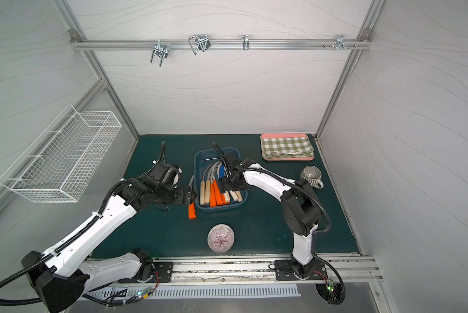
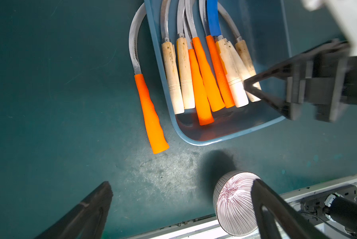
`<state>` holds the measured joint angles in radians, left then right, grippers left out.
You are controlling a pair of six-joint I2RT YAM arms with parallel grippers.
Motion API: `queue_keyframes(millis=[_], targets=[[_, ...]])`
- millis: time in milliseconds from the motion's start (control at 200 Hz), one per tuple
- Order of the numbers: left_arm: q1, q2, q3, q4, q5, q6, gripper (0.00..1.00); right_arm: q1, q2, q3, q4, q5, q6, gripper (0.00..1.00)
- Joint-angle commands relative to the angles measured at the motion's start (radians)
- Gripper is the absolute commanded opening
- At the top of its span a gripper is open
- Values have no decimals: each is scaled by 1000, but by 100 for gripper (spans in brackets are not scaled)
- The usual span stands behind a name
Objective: Put small sickles into storage boxes
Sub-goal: Place the sickle in the storage box, then pick up the sickle at the center of the board.
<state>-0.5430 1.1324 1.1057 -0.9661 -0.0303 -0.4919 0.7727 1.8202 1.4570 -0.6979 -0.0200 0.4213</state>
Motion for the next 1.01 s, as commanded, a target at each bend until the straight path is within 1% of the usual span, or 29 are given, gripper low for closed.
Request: queue_keyframes(millis=[0,25,80,295,460,560,630,720,865,960,1000], targets=[[10,9,-30,40,-13,-31,99,9,-104,6,-49,-11,-3,90],[10,7,-39,48,-13,-34,99,11,-118,2,-52,-15,0,94],[14,6,-66,66,-10,-41,99,15,-148,-6,-57,-20,4,99],[29,11,-155,129,7,-79,98,47,-254,-22,-102,-21,5,99],[38,10,-218,184,19,-106,90,74,-330,-43,-128,-20,13,99],[41,15,-242,211,23,-113,81,84,-371,-49,-146,-32,25,99],[43,28,-251,222,23,-114,68,86,-395,-49,-159,-37,34,99],[47,46,-259,234,24,-116,58,92,-422,-45,-173,-53,46,99],[55,76,-275,261,31,-121,51,108,-447,-26,-193,-75,59,99],[55,102,-281,279,39,-128,49,118,-452,-5,-212,-76,57,99],[55,114,-286,289,45,-130,42,120,-453,-1,-215,-77,57,99]])
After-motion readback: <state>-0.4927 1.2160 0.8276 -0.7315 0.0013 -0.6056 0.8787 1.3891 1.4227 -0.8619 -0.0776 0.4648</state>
